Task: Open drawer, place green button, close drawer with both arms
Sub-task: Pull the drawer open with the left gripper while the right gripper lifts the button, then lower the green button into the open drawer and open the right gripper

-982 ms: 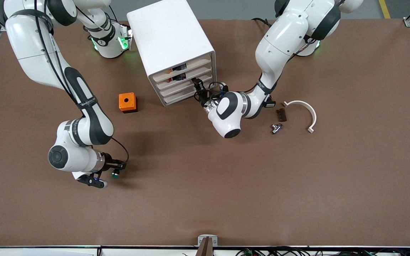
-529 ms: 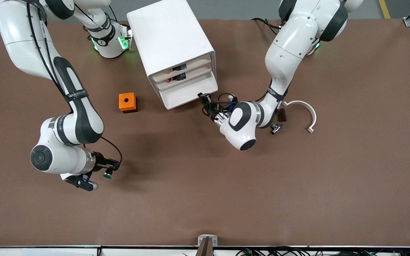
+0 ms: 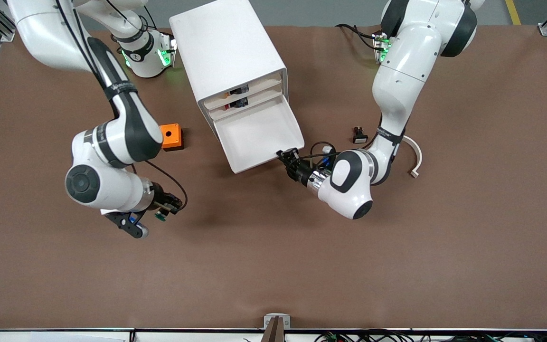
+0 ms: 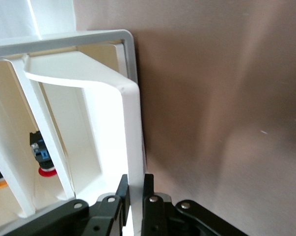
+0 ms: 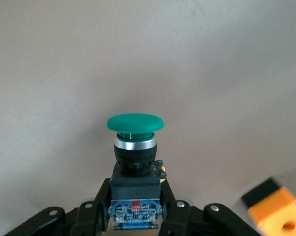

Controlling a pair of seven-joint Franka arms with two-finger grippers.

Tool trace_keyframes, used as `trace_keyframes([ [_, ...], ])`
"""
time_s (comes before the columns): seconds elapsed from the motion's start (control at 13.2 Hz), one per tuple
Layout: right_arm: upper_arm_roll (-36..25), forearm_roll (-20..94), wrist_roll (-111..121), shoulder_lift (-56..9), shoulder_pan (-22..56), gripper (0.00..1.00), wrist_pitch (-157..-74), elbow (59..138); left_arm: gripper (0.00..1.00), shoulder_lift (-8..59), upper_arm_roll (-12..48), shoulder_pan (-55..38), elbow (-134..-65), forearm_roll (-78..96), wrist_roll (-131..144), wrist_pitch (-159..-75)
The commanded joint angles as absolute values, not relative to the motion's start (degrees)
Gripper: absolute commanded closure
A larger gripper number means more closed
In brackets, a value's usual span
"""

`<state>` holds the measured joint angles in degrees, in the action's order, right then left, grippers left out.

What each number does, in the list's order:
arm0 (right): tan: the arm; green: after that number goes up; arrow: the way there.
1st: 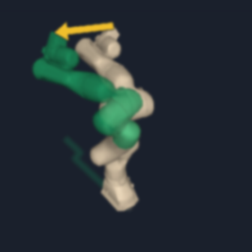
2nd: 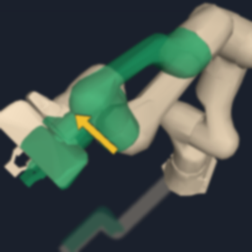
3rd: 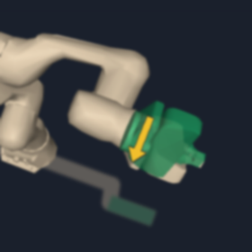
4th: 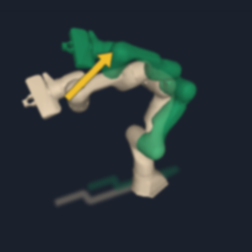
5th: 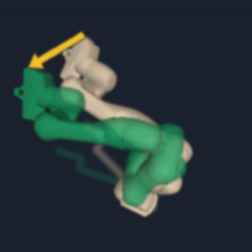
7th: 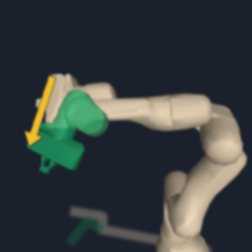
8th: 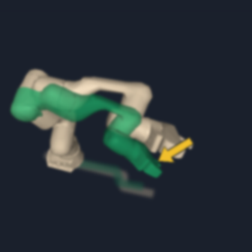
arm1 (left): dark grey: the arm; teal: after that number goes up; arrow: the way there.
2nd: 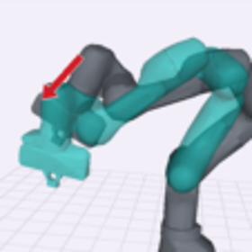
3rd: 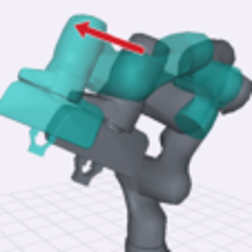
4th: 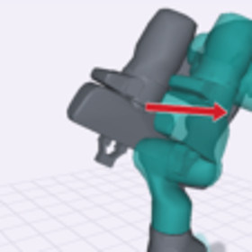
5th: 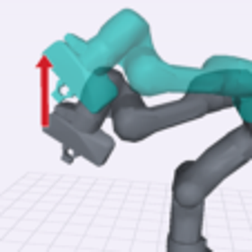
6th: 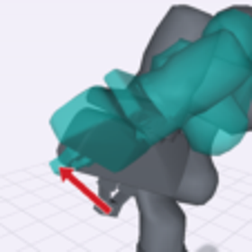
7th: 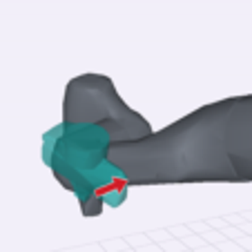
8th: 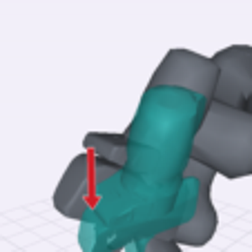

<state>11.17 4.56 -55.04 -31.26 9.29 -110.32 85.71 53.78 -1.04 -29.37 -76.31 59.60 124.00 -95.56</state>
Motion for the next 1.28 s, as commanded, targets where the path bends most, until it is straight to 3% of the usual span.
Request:
trace_keyframes([
  [0.0,14.66,5.8,-72.96,-28.21,10.98,0.99,-111.0,89.47,0.77,53.53,-0.79,-28.05,-74.97,60.64,122.61,-96.77],
  [0.08,16.59,5.89,-78.69,-28.21,11.25,0.99,-111.96,89.65,0.53,53.35,-0.62,-27.43,-74.97,60.73,122.61,-96.77],
  [0.15,17.66,5.89,-83.8,-28.3,12.03,0.99,-113.71,90.08,0.14,52.91,-0.79,-27.16,-75.06,60.38,122.61,-96.68],
  [0.23,18.54,5.8,-88.72,-28.04,13.09,0.99,-116.25,91.57,0.01,52.65,-1.14,-26.98,-75.06,60.12,122.69,-96.42],
  [0.83,18.72,4.75,-109.5,-24.26,24.95,0.99,-133.49,104.14,0.01,45.45,-3.6,-21.8,-74.36,53.8,122.61,-88.08],
  [1.21,18.72,0.18,-112.94,-24.96,26.45,0.95,-141.49,108.27,0.0,44.3,-3.6,-20.48,-72.86,45.98,122.17,-85.34],
])
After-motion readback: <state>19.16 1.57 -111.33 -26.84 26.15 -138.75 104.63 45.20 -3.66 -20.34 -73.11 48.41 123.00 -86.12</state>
